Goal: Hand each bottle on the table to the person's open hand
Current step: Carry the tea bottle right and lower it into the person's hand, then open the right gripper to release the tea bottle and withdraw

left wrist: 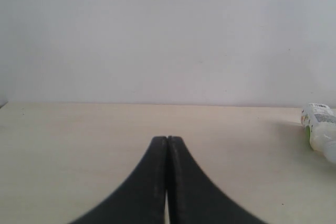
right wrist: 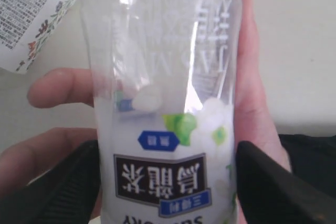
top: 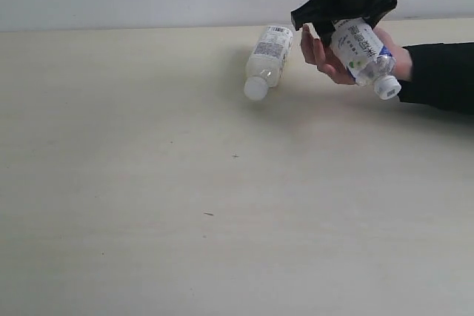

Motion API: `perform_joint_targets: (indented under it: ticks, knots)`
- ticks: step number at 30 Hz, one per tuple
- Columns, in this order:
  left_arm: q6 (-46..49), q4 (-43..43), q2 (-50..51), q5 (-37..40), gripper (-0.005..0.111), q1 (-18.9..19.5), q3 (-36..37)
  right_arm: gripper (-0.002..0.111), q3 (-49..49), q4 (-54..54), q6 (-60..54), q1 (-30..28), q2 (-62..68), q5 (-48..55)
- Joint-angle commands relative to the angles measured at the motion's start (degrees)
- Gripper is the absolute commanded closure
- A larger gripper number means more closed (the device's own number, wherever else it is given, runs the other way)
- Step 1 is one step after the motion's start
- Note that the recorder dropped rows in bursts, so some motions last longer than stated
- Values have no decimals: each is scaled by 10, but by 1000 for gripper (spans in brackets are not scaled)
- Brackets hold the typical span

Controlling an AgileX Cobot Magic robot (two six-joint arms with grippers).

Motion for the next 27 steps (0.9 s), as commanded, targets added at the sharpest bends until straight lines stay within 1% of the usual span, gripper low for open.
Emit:
perform_joint_targets:
  ticks: [1, 5, 8, 10, 12, 15, 16, 18, 20, 27]
  knots:
    - [0, -1, -4, -2, 107, -1, 0, 101, -3, -41, 20, -3, -2, 9]
    - [0, -1, -4, -2, 107, -1, 0, 89, -3, -40, 16, -2, -2, 7]
    - [0, -1, -4, -2, 107, -1, 0, 78, -3, -19, -5, -2, -2, 7]
    - [0, -1, -4, -2, 107, -1, 0, 67, -3, -9, -17, -2, -2, 5]
    - [0, -1, -4, -2, 107, -1, 0, 51, -3, -3, -26, -2, -2, 7]
    - [0, -1, -4, -2, 107, -1, 0, 30, -3, -1, -34, 2, -2, 9]
    - [0, -1, -4, -2, 107, -1, 0, 20, -3, -4, -35, 6, -2, 9]
    - [0, -1, -4, -2, 107, -1, 0, 11, -3, -16, -35, 16, -2, 5]
    - [0, -1, -4, -2, 107, -1, 0, 10, -3, -16, -35, 15, -2, 1]
    - [0, -1, -4, -2, 107, -1, 0, 10, -3, -21, -34, 15, -2, 0]
